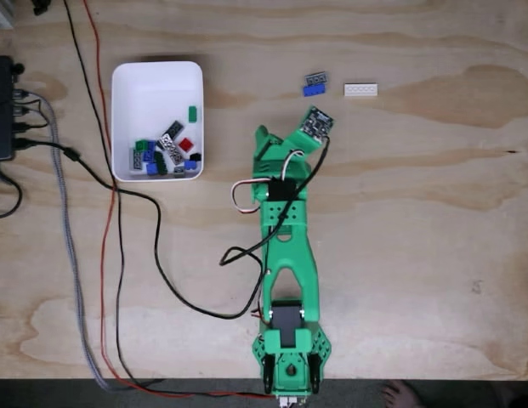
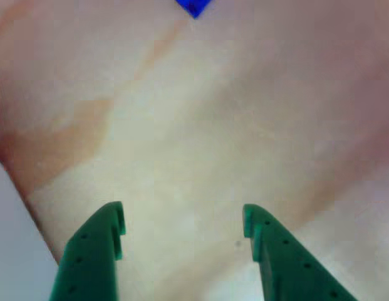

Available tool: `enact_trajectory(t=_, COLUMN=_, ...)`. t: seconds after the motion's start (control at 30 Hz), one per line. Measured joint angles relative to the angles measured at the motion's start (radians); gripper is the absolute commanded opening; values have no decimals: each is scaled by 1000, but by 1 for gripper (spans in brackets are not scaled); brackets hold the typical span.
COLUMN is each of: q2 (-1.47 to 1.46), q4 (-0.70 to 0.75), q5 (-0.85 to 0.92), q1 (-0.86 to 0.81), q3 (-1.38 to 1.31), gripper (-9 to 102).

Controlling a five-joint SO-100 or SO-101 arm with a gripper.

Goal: Put all lego bricks in the bin.

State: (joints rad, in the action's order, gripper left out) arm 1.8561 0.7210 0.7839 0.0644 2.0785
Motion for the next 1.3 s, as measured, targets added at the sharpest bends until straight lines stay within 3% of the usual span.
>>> enact_trajectory(t=0.23, q2=63, q4=222, q5=-155, q1=341, q3=-114, gripper=19)
enact_trajectory(t=0.4, q2=-156, q4=368, q5=-224, q1=380, q3=-468, gripper=22)
enact_trajectory(t=0.5, q2=-382, q4=304, q5=-210, q1=288, q3=-479, gripper=24)
enact_trajectory(t=0.63, q2=-623, q4=106, q5=-267, q1=-11, q3=-632, gripper=23)
enact_trajectory(t=0.77, q2=-779, q4=130, q5=-345, q1=-218, q3=-853, gripper=22)
enact_trajectory(t=0.93, q2=-1029, q4=222, q5=-422, q1=-284, q3=-1187, gripper=22)
enact_trajectory(t=1.13, q2=-1175, q4=210, q5=-428, q1=-308, q3=-1333, gripper=19)
enact_trajectory(t=1.3, q2=-1227, q4=176, q5=-400, q1=-344, q3=-1390, gripper=10)
